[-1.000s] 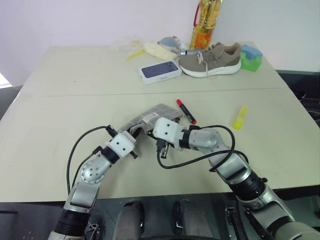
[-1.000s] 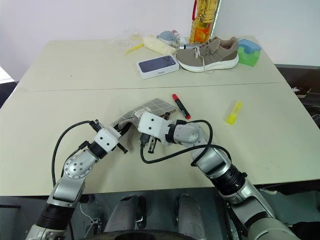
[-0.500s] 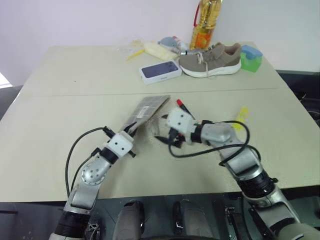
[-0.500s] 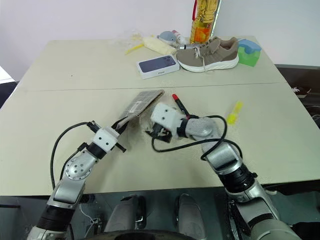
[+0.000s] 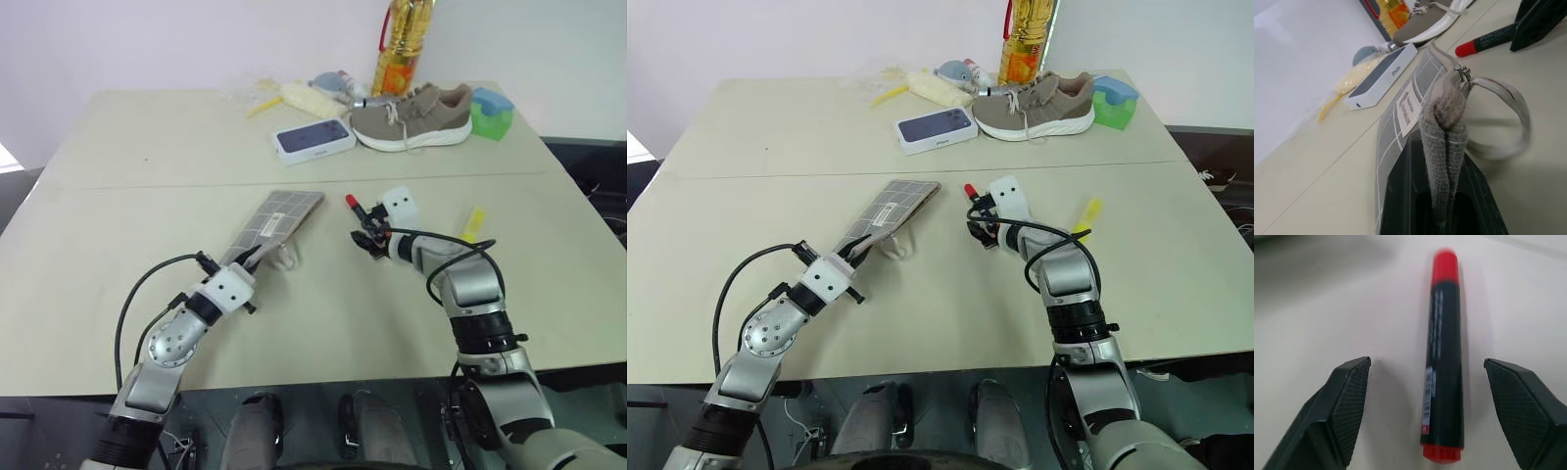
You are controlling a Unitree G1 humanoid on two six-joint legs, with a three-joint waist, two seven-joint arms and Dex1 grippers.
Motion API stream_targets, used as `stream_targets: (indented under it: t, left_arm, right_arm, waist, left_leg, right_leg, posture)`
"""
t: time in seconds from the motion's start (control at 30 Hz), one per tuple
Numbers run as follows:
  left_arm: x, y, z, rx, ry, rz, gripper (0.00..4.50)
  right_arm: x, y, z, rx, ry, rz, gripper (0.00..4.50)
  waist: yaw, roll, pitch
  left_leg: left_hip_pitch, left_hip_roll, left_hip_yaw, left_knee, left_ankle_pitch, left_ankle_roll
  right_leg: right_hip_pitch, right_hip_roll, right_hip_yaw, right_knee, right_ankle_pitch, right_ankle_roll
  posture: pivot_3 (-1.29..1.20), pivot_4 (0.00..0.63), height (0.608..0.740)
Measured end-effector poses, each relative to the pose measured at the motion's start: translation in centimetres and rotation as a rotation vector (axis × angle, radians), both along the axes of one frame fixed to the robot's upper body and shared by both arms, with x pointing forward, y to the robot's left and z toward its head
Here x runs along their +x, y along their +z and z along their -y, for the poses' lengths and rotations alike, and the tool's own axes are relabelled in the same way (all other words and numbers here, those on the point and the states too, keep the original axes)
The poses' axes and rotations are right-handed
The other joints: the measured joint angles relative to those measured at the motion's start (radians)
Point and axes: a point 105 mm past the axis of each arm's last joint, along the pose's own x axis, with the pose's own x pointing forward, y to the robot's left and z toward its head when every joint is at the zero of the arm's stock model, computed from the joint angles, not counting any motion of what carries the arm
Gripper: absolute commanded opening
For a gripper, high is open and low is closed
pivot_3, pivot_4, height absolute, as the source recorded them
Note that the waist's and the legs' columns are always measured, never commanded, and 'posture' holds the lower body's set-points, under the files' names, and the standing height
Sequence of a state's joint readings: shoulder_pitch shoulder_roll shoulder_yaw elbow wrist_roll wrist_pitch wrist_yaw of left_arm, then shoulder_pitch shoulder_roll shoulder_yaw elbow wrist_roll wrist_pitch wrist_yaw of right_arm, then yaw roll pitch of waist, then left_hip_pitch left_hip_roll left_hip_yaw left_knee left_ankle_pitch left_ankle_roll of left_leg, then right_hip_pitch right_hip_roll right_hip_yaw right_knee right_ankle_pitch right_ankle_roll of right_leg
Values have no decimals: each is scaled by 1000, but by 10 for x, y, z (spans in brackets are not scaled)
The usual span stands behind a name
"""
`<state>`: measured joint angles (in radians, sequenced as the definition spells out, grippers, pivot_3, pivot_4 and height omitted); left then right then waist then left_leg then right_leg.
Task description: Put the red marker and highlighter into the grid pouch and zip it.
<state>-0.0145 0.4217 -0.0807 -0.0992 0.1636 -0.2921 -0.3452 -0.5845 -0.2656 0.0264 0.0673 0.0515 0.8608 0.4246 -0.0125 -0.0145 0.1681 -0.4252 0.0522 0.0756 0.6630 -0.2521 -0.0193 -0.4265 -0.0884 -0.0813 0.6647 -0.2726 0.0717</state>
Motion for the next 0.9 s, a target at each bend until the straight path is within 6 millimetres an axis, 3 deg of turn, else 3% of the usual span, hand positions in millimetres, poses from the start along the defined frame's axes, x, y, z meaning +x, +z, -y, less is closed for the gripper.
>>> stream_targets:
  t: [0.13,0.27,0.47,0.67,0.9]
  left_arm:
    - [0,-2,0,3,-10,-13,0]
    - [1,0,1,-20,-27,-19,0]
    - [4,10,1,-97,-76,-32,0]
    - [6,15,5,-127,-120,-50,0]
    - [6,17,9,-123,-150,-53,0]
  right_arm:
    - [0,1,1,7,-4,1,412]
    - [-4,7,12,-90,26,69,394]
    - [-28,48,18,-279,237,340,394]
    - [-48,41,23,-350,348,347,394]
    - [-52,46,17,-355,374,369,394]
  waist:
    - [-1,0,0]
    - [4,1,0]
    - [-1,1,1]
    - [1,1,1]
    - [3,1,1]
  left_leg:
    - [0,0,0,0,0,0]
    - [-1,0,0,0,0,0]
    - [0,-1,0,0,0,0]
    - [0,-1,0,0,0,0]
    - [0,-1,0,0,0,0]
  right_leg:
    - [0,0,0,0,0,0]
    - [0,-1,0,0,0,0]
    - [0,0,0,-1,0,1]
    - [0,0,0,-1,0,0]
    - [0,0,0,-1,0,0]
  posture:
    - [0,150,724]
    - [0,150,724]
    - [0,150,724]
    - [0,150,724]
    - [0,150,724]
